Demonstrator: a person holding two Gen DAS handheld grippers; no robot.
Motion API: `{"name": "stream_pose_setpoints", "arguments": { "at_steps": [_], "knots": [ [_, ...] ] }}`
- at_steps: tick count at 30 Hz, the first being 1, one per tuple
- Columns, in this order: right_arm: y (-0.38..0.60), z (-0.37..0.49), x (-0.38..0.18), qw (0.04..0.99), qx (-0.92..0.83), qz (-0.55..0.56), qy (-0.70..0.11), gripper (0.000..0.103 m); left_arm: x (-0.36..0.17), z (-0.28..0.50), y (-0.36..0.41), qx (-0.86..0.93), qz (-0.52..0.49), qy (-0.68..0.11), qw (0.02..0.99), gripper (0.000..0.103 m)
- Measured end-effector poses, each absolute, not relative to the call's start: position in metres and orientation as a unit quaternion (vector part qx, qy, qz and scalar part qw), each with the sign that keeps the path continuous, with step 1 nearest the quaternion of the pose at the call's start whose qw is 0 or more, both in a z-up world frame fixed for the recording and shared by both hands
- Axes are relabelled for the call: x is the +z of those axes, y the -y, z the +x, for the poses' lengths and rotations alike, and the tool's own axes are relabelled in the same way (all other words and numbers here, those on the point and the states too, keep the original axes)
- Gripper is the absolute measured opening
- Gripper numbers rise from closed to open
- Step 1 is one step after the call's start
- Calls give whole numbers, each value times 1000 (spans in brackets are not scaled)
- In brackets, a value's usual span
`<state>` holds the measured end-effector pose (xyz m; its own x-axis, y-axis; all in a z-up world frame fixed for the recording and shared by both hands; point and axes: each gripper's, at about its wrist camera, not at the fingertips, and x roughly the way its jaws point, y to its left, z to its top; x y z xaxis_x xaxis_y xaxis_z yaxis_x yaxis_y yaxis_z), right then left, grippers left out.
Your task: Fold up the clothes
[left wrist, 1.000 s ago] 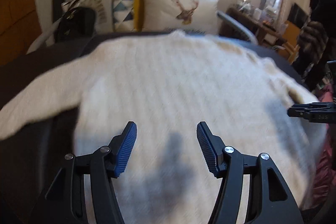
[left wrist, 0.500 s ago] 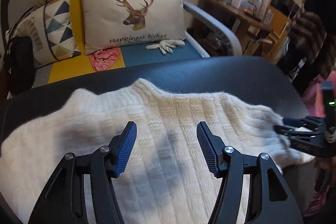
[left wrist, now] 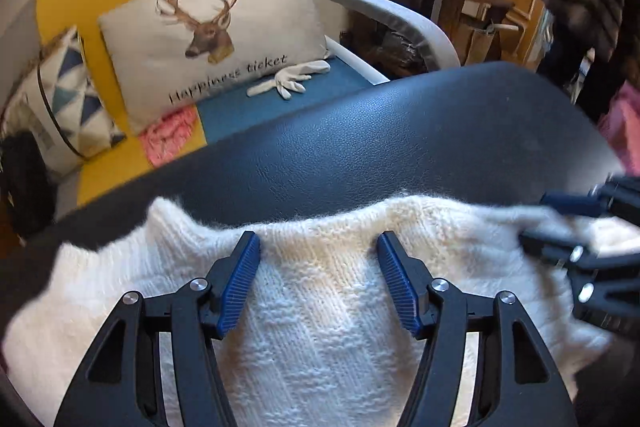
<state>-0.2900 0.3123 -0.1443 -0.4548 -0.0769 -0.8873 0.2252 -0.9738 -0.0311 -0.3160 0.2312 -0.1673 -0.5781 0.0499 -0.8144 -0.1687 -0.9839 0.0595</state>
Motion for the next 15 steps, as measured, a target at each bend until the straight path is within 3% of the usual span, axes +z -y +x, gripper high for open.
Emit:
{"name": "stream_pose_setpoints", "arguments": {
  "at_steps": [7, 15],
  "knots": [
    [-360, -237, -115, 86, -848, 522, 28, 43, -125, -285, -222, 904, -414, 23, 106, 62],
    [-403, -200, -130, 13, -832, 555, 6, 36, -163, -276, -297, 871, -464, -93, 136, 62]
  ]
}}
